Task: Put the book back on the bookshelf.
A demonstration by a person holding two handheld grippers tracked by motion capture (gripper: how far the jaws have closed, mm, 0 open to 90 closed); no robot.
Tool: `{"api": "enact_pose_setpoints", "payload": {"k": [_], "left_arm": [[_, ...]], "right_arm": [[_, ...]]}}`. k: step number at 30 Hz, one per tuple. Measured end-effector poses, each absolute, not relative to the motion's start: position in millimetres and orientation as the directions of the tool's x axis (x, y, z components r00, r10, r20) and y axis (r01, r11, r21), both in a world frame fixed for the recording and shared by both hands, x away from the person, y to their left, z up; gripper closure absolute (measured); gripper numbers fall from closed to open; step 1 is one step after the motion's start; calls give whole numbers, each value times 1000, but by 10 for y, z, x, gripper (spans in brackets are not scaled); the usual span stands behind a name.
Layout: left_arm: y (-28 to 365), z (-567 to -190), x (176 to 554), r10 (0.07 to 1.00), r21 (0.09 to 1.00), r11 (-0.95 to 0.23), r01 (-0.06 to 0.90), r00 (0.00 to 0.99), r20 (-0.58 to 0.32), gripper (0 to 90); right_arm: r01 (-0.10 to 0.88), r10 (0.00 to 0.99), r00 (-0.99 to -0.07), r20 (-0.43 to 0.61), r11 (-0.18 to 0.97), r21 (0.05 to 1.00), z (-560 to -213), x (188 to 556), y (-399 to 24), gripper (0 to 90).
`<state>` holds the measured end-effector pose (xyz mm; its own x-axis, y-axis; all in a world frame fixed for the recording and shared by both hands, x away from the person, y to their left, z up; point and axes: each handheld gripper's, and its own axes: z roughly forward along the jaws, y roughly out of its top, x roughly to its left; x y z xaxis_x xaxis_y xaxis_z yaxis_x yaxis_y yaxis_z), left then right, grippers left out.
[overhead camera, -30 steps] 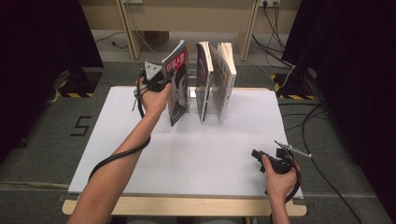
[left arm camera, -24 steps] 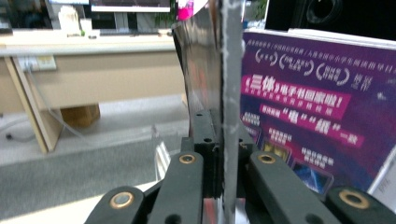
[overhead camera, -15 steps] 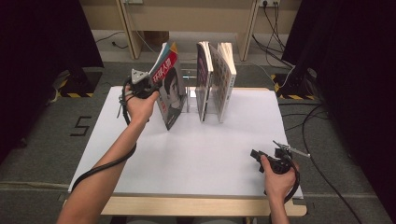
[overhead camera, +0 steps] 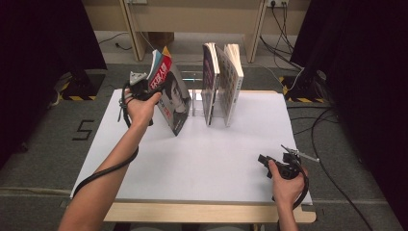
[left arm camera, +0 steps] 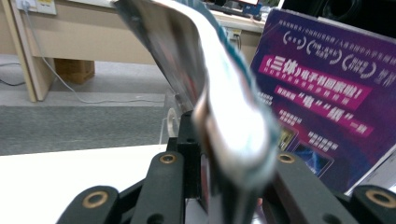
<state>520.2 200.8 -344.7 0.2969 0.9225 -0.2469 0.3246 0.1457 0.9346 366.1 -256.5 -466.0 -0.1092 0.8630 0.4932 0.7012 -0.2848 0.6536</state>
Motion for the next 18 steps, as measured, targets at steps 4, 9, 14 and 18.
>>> {"api": "enact_pose_setpoints", "payload": {"k": [4, 9, 14, 18], "left_arm": [[1973, -3390, 5238, 908, 929, 169, 329, 314, -277, 797], [1858, -3369, 5275, 905, 923, 171, 345, 315, -286, 833], [1768, -3353, 5283, 899, 921, 154, 358, 336, -281, 836], [1696, -3333, 5258, 904, 922, 120, 369, 343, -255, 842]], "right_arm": [[699, 869, -115, 482, -274, 660, -4664, 3668, -2577, 593], [699, 863, -115, 492, -282, 658, -4647, 3666, -2572, 592], [696, 862, -111, 494, -288, 658, -4656, 3667, -2594, 592], [697, 862, -112, 494, -286, 658, -4657, 3669, -2591, 591]]}}
